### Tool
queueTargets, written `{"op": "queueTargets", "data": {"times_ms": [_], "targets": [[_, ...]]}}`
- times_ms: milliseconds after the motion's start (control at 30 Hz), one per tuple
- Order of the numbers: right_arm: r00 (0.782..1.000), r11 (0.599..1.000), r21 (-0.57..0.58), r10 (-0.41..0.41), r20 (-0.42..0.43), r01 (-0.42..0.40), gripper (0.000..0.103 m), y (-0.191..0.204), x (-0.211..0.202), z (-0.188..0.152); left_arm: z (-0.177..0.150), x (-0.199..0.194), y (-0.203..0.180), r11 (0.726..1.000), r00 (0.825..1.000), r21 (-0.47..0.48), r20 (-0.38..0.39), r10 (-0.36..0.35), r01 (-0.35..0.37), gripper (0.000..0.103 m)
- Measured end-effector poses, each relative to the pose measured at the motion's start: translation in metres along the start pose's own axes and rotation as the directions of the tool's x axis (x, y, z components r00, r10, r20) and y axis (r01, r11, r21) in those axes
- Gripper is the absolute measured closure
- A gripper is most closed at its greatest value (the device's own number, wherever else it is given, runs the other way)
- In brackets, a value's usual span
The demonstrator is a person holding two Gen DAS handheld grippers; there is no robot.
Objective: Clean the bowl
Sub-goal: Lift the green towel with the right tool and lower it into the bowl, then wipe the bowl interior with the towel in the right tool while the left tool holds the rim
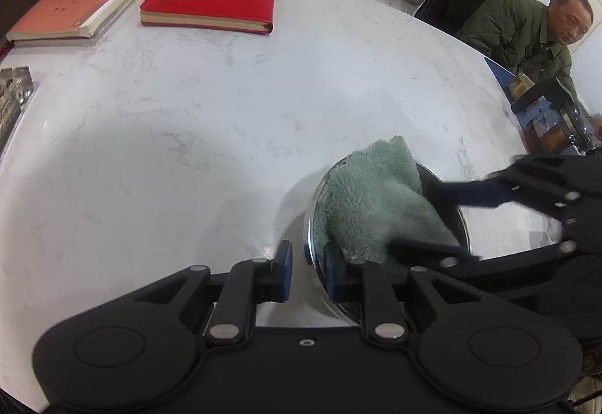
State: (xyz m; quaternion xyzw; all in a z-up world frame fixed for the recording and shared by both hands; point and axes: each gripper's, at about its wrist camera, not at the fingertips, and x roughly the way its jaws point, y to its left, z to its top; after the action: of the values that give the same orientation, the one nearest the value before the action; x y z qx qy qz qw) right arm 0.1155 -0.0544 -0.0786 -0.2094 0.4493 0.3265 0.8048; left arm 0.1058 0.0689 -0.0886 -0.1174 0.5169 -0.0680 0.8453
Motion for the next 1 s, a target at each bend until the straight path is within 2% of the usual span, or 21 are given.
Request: {"op": "queueTargets", "data": {"times_ms": [200, 467, 767, 900, 1000], "targets": [[0.998, 0.999, -0.035, 0.039, -0.057, -0.041, 0.052, 0.001, 0.025, 0.002, 0.002, 0.002, -0.004, 1.0, 1.0, 0.025, -0.014, 0.008, -0.007, 0.09], [0.996, 0.998, -0.017, 0.059, -0.069, -0.06, 0.054, -0.004, 0.03, 0.004, -0.001, 0.0, -0.005, 0.999, 1.0, 0.04, -0.015, -0.002, 0.002, 0.089], [0.992, 0.994, -0.09, 0.058, -0.11, -0.068, 0.06, -0.005, 0.028, 0.001, 0.0, 0.012, -0.009, 0.999, 0.999, 0.003, -0.015, 0.036, -0.036, 0.091], [0.986, 0.984, -0.135, 0.102, -0.132, -0.12, 0.062, -0.004, 0.025, -0.004, 0.0, 0.019, -0.01, 0.998, 0.998, -0.035, -0.033, 0.054, -0.055, 0.094], [0.986, 0.976, -0.163, 0.129, -0.104, -0.144, 0.062, -0.005, 0.026, -0.002, -0.001, 0.019, -0.012, 0.996, 0.997, -0.056, -0.039, 0.072, -0.074, 0.093]]}}
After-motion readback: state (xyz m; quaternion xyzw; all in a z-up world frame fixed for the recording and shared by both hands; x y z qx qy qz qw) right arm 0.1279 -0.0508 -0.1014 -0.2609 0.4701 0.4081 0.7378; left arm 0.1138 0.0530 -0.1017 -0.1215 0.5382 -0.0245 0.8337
